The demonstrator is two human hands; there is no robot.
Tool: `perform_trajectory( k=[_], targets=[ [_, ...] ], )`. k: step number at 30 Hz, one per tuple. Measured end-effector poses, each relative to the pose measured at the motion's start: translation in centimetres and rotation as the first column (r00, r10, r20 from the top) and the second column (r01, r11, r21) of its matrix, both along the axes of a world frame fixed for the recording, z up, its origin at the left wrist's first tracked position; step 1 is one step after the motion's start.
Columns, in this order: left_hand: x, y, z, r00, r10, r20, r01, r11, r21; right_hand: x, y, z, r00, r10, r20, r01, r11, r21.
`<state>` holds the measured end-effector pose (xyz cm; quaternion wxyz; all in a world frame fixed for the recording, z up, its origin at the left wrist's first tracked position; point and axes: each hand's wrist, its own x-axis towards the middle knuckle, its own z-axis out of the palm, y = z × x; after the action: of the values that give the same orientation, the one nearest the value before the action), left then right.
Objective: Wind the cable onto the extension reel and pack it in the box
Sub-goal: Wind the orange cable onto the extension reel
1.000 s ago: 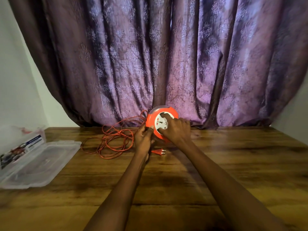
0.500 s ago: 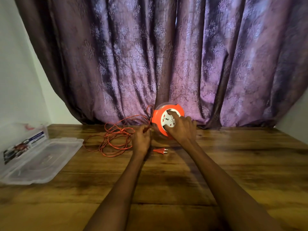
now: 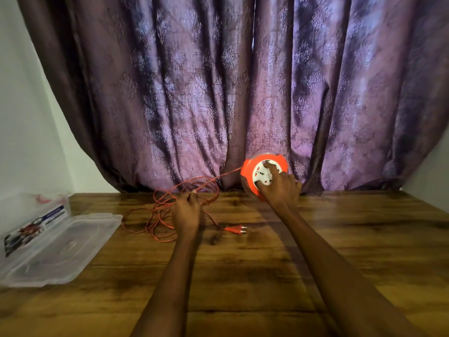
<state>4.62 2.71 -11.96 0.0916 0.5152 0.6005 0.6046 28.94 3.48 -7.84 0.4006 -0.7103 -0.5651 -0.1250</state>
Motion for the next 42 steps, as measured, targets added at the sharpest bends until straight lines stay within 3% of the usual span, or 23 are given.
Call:
perform_trajectory(
  k=[2, 4, 7, 8, 10, 13, 16, 20, 24, 26, 27, 28, 29, 30, 31, 32, 34, 36, 37, 38, 40, 41, 42],
  targets=[
    [0.2, -0.4, 0.1, 0.991, 0.073, -0.111, -0.078, 0.996, -0.043, -0.4, -0.1, -0.1, 0.999, 0.017, 0.036, -0.017, 1.0, 0.007],
    [0.7, -1.1, 0.5, 0.948, 0.154, -0.279, -0.149, 0.988, 0.041, -1.0, -0.1, -0.2, 0.997, 0.023, 0.072, -0.023, 1.0, 0.005],
    [2.5, -2.1, 1.4, 0.87, 0.133, -0.475, 0.038, 0.942, 0.333, -1.8, -0.1, -0.2, 0.996, 0.03, 0.08, -0.031, 0.999, 0.016],
    [3.4, -2.3, 1.4, 0.864, 0.076, -0.497, 0.124, 0.926, 0.357, -1.9, 0.0, -0.2, 0.996, 0.03, 0.083, -0.032, 0.999, 0.026],
    [5.0, -2.4, 1.1, 0.914, -0.134, -0.384, 0.236, 0.943, 0.233, -2.3, 0.0, -0.2, 0.993, 0.03, 0.111, -0.036, 0.998, 0.053],
    [6.0, -1.6, 0.5, 0.914, -0.404, -0.026, 0.405, 0.913, 0.049, -2.7, -0.4, -0.3, 0.974, 0.027, 0.224, -0.051, 0.993, 0.104],
    [6.2, -0.8, 0.4, 0.751, -0.569, 0.335, 0.543, 0.821, 0.178, -3.2, -0.7, -0.8, 0.938, 0.052, 0.344, -0.106, 0.984, 0.142],
    [5.8, -0.1, -0.5, 0.661, -0.589, 0.465, 0.524, 0.806, 0.275, -3.8, -0.9, -1.5, 0.893, 0.063, 0.446, -0.153, 0.973, 0.17],
    [5.6, 0.5, -1.1, 0.628, -0.547, 0.554, 0.522, 0.824, 0.221, -4.6, -1.0, -1.0, 0.948, 0.073, 0.31, -0.116, 0.986, 0.12],
    [6.0, 0.6, -1.4, 0.641, -0.547, 0.538, 0.519, 0.826, 0.222, -5.0, -1.0, -0.4, 0.994, 0.063, 0.092, -0.065, 0.998, 0.019],
    [6.2, 0.5, -1.5, 0.656, -0.557, 0.51, 0.519, 0.823, 0.231, -5.2, -1.0, 0.1, 0.993, 0.066, -0.098, -0.072, 0.996, -0.056],
    [6.4, 0.5, -1.6, 0.67, -0.562, 0.485, 0.522, 0.821, 0.23, -5.3, -1.1, 0.7, 0.937, 0.091, -0.337, -0.136, 0.984, -0.112],
    [6.5, 0.5, -1.8, 0.68, -0.562, 0.471, 0.523, 0.822, 0.226, -5.4, -1.3, 1.3, 0.791, 0.149, -0.593, -0.256, 0.962, -0.099],
    [6.6, 0.4, -1.8, 0.684, -0.564, 0.463, 0.524, 0.821, 0.225, -5.4, -1.3, 1.5, 0.565, 0.207, -0.799, -0.369, 0.929, -0.021],
    [6.7, 0.4, -1.9, 0.677, -0.57, 0.465, 0.528, 0.817, 0.233, -5.5, -1.4, 1.6, 0.35, 0.23, -0.908, -0.427, 0.902, 0.064],
    [6.7, 0.5, -2.0, 0.664, -0.578, 0.473, 0.533, 0.811, 0.242, -5.5, -1.4, 1.4, 0.206, 0.233, -0.95, -0.45, 0.885, 0.119],
    [6.7, 0.7, -2.2, 0.647, -0.577, 0.498, 0.525, 0.811, 0.259, -5.7, -1.4, 0.8, 0.116, 0.24, -0.964, -0.483, 0.862, 0.156],
    [6.2, 1.0, -2.1, 0.611, -0.552, 0.567, 0.497, 0.826, 0.268, -5.5, -1.3, 0.4, 0.19, 0.279, -0.941, -0.518, 0.843, 0.145],
    [5.9, 1.2, -2.0, 0.575, -0.533, 0.62, 0.485, 0.833, 0.266, -5.3, -1.3, 0.2, 0.311, 0.32, -0.895, -0.529, 0.841, 0.117],
    [5.4, 1.3, -1.9, 0.537, -0.518, 0.666, 0.478, 0.837, 0.266, -4.8, -1.3, 0.1, 0.491, 0.359, -0.794, -0.517, 0.853, 0.066],
    [4.2, 1.7, -1.5, 0.493, -0.495, 0.716, 0.474, 0.842, 0.257, -3.7, -1.3, -0.3, 0.861, 0.368, -0.35, -0.388, 0.922, 0.015],
    [3.7, 1.9, -1.4, 0.499, -0.479, 0.722, 0.476, 0.848, 0.233, -3.2, -1.4, -0.5, 0.915, 0.395, -0.079, -0.39, 0.918, 0.071],
    [3.2, 2.1, -1.3, 0.516, -0.468, 0.718, 0.481, 0.852, 0.209, -2.8, -1.4, -0.5, 0.883, 0.436, 0.174, -0.457, 0.882, 0.111]
  ],
)
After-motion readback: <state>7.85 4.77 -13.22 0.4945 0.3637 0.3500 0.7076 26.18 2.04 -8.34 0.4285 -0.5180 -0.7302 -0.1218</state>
